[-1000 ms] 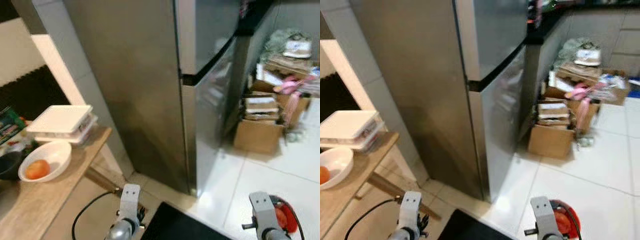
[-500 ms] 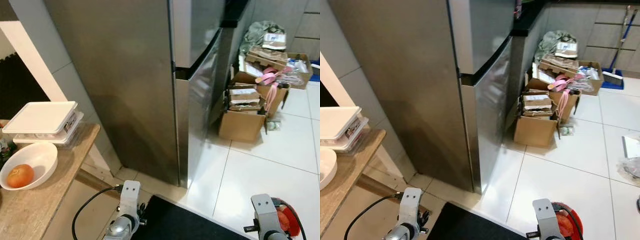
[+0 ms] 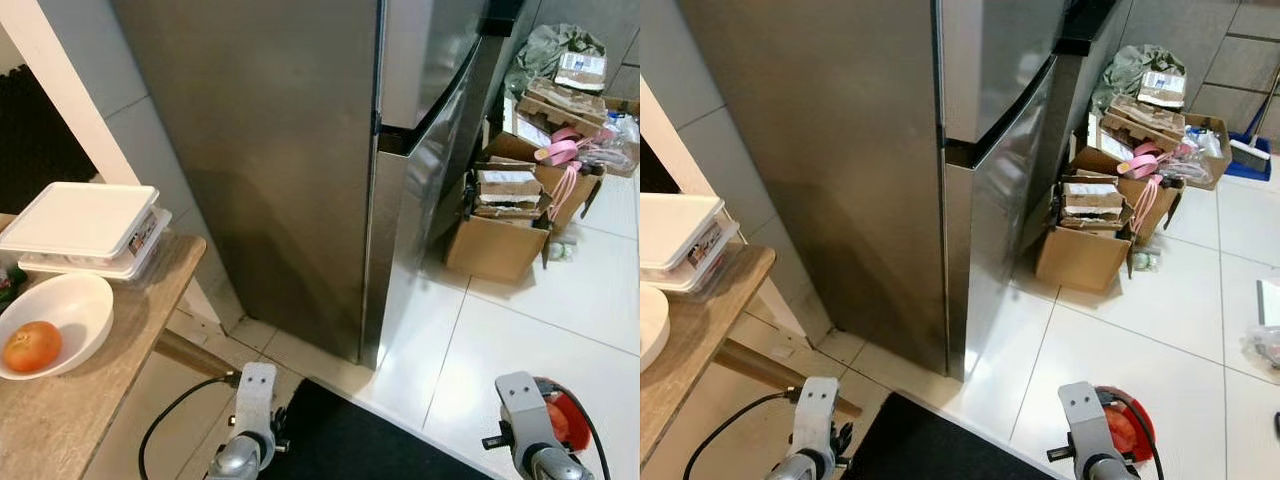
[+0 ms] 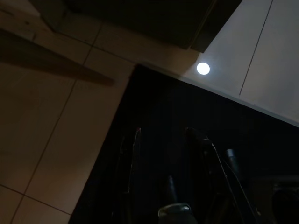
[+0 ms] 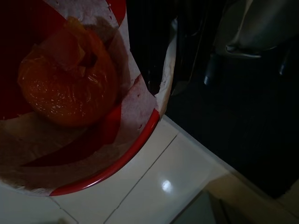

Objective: Restocking fridge

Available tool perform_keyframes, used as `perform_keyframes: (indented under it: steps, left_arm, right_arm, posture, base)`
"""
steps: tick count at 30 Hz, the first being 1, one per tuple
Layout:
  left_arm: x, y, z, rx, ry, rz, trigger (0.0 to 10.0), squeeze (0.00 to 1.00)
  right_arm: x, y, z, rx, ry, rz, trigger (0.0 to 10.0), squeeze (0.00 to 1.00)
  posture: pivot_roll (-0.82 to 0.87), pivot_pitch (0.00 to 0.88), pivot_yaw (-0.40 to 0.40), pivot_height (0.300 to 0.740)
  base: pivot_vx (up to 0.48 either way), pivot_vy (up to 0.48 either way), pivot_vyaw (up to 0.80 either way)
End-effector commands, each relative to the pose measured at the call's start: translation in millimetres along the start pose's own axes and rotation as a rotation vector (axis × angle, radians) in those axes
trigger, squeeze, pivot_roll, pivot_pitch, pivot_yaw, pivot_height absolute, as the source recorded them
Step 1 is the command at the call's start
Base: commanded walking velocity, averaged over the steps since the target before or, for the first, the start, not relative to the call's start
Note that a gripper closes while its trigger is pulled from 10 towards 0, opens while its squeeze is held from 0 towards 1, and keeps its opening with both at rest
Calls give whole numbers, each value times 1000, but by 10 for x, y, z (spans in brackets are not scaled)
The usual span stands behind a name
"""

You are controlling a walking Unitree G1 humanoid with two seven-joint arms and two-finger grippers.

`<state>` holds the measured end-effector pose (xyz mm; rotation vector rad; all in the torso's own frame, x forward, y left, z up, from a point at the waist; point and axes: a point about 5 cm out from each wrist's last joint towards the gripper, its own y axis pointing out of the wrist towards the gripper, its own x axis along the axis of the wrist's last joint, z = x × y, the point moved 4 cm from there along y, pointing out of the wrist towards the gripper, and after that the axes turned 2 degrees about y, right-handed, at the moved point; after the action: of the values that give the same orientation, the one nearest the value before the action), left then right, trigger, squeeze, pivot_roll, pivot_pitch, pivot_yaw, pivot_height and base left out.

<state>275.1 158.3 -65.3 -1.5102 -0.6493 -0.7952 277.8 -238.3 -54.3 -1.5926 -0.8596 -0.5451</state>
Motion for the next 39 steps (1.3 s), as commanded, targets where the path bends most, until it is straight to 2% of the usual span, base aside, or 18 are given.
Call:
perform_keyframes:
  steps: [1,11,13,21,23,29,39]
  left_arm:
    - [-78,-34,68,25,-8,12,10000,0]
    - [-18,-38,104,35,8,-15,10000,0]
    - [12,-24,77,1,43,-12,10000,0]
    - [19,-4,-14,-37,77,1,10000,0]
    - [14,5,-17,-28,52,11,10000,0]
    - [-20,14,-76,-56,98,33,10000,0]
    - [12,20,-79,-54,86,21,10000,0]
  right_arm:
    - [-17,-7,-13,1,-15,7,10000,0]
    - [-4,13,74,17,-19,8,10000,0]
    - [-50,0,97,16,-8,11,10000,0]
    - [-118,-28,58,-1,6,18,10000,0]
    - [-135,-36,41,-8,11,20,10000,0]
    - [-160,-49,5,-21,20,22,10000,0]
    - [-150,-45,13,-23,24,20,10000,0]
  posture:
    - [-69,105,-12,740]
    - [-50,98,-9,740]
    - [-55,95,10,740]
    - [-72,97,30,740]
    - [-75,96,34,740]
    - [-79,94,46,740]
    - [-78,88,42,740]
  base:
    - [0,0,0]
    - [0,0,0]
    - [0,0,0]
    - [0,-420,0]
    - [0,0,0]
    - [0,0,0]
    - [0,0,0]
